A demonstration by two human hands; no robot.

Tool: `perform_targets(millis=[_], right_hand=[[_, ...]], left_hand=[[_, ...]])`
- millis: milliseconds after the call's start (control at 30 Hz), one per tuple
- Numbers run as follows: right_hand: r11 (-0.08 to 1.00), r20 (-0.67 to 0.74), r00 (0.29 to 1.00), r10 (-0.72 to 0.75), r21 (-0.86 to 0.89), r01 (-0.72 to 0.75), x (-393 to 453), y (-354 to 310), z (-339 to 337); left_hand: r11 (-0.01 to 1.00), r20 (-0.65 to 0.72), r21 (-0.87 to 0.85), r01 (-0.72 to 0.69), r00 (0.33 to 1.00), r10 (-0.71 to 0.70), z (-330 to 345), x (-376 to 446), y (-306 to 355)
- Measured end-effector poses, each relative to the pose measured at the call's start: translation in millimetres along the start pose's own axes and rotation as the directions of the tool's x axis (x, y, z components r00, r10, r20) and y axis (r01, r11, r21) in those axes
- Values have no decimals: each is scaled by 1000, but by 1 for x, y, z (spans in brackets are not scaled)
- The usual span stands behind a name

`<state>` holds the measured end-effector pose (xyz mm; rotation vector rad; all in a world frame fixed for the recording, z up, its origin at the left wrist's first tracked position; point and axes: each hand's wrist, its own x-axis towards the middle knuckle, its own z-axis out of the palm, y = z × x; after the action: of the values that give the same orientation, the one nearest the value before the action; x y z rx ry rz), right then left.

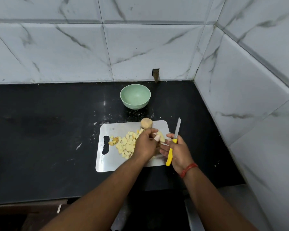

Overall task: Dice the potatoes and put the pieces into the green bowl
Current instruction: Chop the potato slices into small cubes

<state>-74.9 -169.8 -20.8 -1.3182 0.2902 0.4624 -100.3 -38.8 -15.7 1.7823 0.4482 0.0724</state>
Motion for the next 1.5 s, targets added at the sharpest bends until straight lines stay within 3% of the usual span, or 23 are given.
perform_targets(millis=[100, 233, 433, 567, 800, 933, 1133, 1233, 1333, 1500], right_hand=[[987, -95, 994, -55, -153, 40, 9, -1, -8], [954, -116, 989, -88, -295, 51, 15, -7, -10], [857, -105, 993, -53, -515, -9, 20, -7, -14], [822, -71, 995, -67, -569, 15, 21, -12, -14], [691, -84, 978, -194, -719, 75, 28, -16, -12], [630, -53, 992, -118, -776, 34, 16, -26, -8], [331, -57, 994, -89, -944, -24, 13, -29, -4], [226, -66, 997, -44, -973, -55, 13, -30, -2], [195, -64, 998, -11, -979, -61, 14, -30, 0], [161, -56, 998, 10, -985, -57, 15, -31, 2]], left_hand=[[983, 72, 169, -72, 996, 61, 10, 2, -4], [834, 214, 475, -283, 956, 202, 12, 3, -11], [447, 481, 689, -571, 821, 308, 11, 6, -24], [270, 549, 737, -619, 782, 294, 13, 8, -28], [141, 565, 766, -627, 762, 316, 14, 13, -30], [156, 556, 767, -622, 766, 323, 14, 15, -31], [208, 607, 700, -684, 722, 331, 4, 21, -31], [148, 655, 664, -733, 665, 358, -5, 23, -34], [66, 672, 664, -745, 633, 384, -8, 26, -38], [54, 658, 678, -733, 638, 401, -6, 27, -41]])
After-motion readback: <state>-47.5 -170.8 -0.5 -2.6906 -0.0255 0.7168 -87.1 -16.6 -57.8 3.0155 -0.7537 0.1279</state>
